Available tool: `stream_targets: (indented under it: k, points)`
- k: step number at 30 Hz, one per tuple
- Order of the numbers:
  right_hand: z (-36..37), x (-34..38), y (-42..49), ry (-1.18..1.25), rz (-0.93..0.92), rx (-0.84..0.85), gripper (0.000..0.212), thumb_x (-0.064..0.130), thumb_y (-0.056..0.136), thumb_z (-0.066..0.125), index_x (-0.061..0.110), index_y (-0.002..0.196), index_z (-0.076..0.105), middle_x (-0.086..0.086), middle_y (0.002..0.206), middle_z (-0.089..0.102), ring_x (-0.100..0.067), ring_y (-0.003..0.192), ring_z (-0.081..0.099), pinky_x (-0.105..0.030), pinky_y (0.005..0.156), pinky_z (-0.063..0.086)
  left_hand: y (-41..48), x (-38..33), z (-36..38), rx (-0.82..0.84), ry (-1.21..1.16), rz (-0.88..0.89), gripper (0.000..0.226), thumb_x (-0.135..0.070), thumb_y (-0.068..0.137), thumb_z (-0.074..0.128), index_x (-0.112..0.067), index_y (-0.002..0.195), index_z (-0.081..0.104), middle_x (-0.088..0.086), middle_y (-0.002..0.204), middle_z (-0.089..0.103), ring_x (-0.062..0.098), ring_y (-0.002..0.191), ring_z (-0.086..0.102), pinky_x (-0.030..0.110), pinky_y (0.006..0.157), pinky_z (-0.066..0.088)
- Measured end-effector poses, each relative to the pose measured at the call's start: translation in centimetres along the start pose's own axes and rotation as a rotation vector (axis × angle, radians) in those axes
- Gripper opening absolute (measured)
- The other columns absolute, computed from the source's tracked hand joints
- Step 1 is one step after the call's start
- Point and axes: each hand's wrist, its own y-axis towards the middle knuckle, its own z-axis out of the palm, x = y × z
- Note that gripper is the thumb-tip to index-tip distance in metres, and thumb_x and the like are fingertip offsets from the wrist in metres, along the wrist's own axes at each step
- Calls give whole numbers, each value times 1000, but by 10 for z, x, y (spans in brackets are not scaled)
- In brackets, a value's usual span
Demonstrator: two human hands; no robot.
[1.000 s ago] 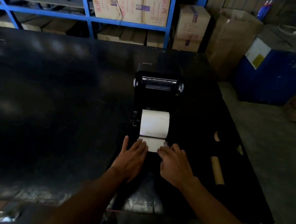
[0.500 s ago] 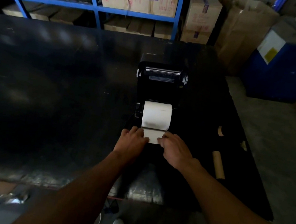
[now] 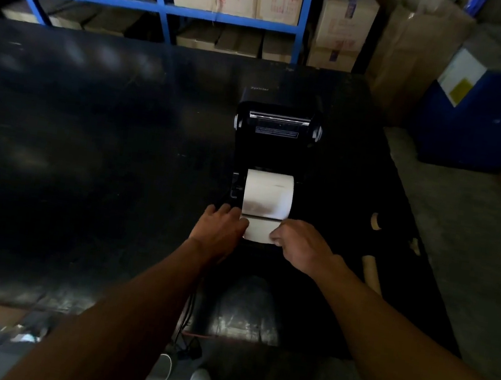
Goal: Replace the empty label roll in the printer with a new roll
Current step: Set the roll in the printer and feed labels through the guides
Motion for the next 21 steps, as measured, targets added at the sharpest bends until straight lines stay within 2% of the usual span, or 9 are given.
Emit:
stream_targets:
  k: [2, 4, 6, 10, 15, 17, 21]
  points:
    - [2, 0, 1, 30, 19, -16, 14, 9, 89, 60, 6, 78, 69, -10, 92, 67, -29, 92, 64, -32, 76, 48, -5, -1, 7, -30, -139, -117, 29, -28, 90, 51, -17, 117, 54, 9, 119, 54, 30, 112, 49, 45, 90, 41]
    - [4, 3, 2, 40, 29, -38, 23, 27, 92, 63, 8, 83, 71, -11, 92, 66, -29, 93, 63, -33, 76, 47, -9, -5, 11, -73, -279, -240, 27, -29, 92, 49, -17, 115, 56, 10, 117, 54, 31, 108, 51, 45, 87, 43]
    - [7, 7, 3, 12, 48, -53, 28, 36, 91, 63, 9, 93, 72, -12, 100, 66, -31, 98, 61, -38, 80, 50, -12, -8, 14, -90, -265, -254, 28, -29, 92, 49, -17, 115, 55, 10, 117, 53, 32, 107, 50, 44, 86, 42]
    - [6, 9, 3, -23, 18, -26, 29, 31, 96, 56, 6, 100, 71, -14, 105, 64, -32, 103, 59, -38, 84, 48, -13, -5, 15, -101, -155, -173, 31, -29, 90, 50, -16, 117, 53, 10, 119, 53, 31, 109, 50, 44, 87, 40]
    - [6, 8, -2, -33, 8, -57, 22, 7, 96, 51, 2, 107, 69, -18, 114, 62, -35, 109, 59, -37, 89, 48, -11, -11, 8, -96, -329, -340, 30, -34, 96, 41, -15, 113, 56, 10, 116, 54, 30, 107, 52, 47, 88, 41]
    - [8, 11, -4, -71, -2, -75, 29, -1, 92, 49, 4, 113, 68, -17, 116, 62, -35, 109, 58, -40, 91, 49, -14, -12, 9, -115, -227, -251, 31, -32, 93, 46, -16, 119, 53, 9, 120, 52, 29, 110, 49, 46, 90, 39]
    - [12, 13, -6, -146, -1, -104, 32, 1, 89, 49, 8, 114, 68, -14, 115, 63, -35, 107, 58, -41, 87, 50, -16, -9, 8, -98, -104, 7, 37, -22, 88, 54, -19, 125, 51, 7, 126, 52, 28, 116, 46, 43, 95, 36]
